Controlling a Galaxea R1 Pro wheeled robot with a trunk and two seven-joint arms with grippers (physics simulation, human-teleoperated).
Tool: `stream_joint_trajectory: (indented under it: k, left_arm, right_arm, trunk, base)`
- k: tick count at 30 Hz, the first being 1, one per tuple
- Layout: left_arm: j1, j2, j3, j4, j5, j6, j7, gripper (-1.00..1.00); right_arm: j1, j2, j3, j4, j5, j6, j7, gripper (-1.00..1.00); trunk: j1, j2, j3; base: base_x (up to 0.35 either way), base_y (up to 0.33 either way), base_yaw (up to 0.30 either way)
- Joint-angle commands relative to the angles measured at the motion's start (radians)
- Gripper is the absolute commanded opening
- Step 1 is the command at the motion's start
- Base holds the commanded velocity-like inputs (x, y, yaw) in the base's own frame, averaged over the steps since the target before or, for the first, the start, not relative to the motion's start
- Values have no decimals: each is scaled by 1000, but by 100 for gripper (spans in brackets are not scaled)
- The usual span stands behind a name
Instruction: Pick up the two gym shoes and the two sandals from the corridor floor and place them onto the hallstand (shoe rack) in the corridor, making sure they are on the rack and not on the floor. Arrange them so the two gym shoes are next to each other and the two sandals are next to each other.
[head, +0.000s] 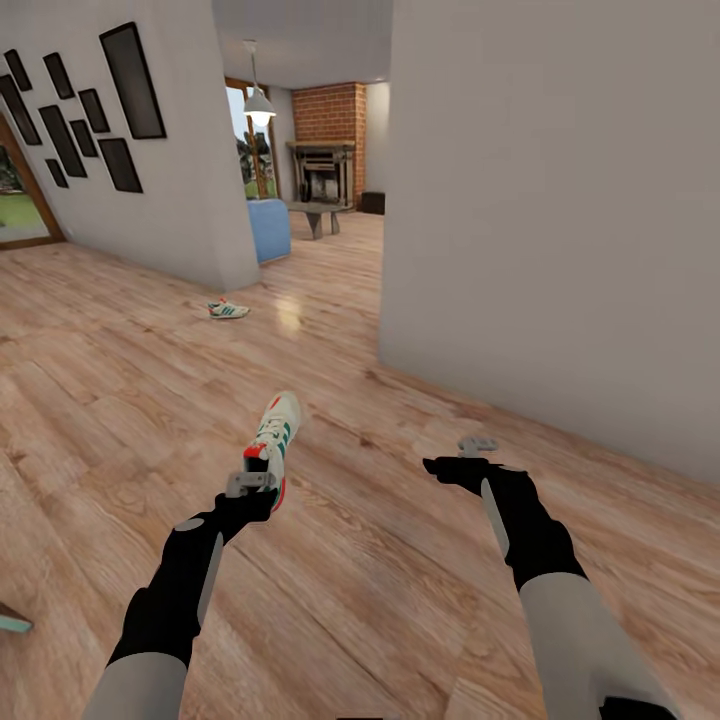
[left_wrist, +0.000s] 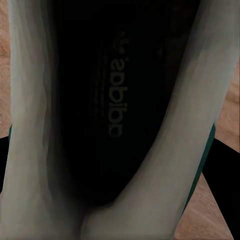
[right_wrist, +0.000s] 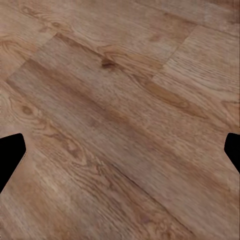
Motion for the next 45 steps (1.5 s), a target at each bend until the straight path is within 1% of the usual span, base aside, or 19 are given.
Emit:
stream_joint_trajectory:
  k: [1, 21, 30, 32, 39, 45]
  left_arm:
    - [-1, -1, 4, -1, -10, 3, -11, -100]
    - [1, -1, 4, 0, -9, 2, -11, -100]
    - [1, -1, 4, 0, -9, 3, -11, -100]
    - [1, -1, 4, 0, 2, 3, -11, -100]
    - [1, 0, 6, 0, 69, 1, -10, -100]
    - [1, 0, 6, 1, 73, 1, -11, -100]
  right_arm:
    - [-1, 1, -5, -2, 11, 4, 9, 100]
    - [-1, 1, -5, -2, 11, 4, 9, 100]
    - [-1, 2, -4, -2, 11, 4, 8, 100]
    - [-1, 1, -4, -2, 11, 4, 9, 100]
    - [-1, 2, -4, -2, 11, 4, 8, 100]
    - [-1, 2, -4, -1, 11, 4, 9, 100]
  trunk:
    - [0, 0, 1]
    - [0, 0, 34]
    - [0, 0, 46]
    - [0, 0, 48]
    - [0, 0, 55]
    - [0, 0, 60]
  base:
    - [301, 140, 0]
    - [332, 22, 3]
    - [338, 0, 160]
    - [338, 0, 239]
    - [338, 0, 246]
    - [338, 0, 215]
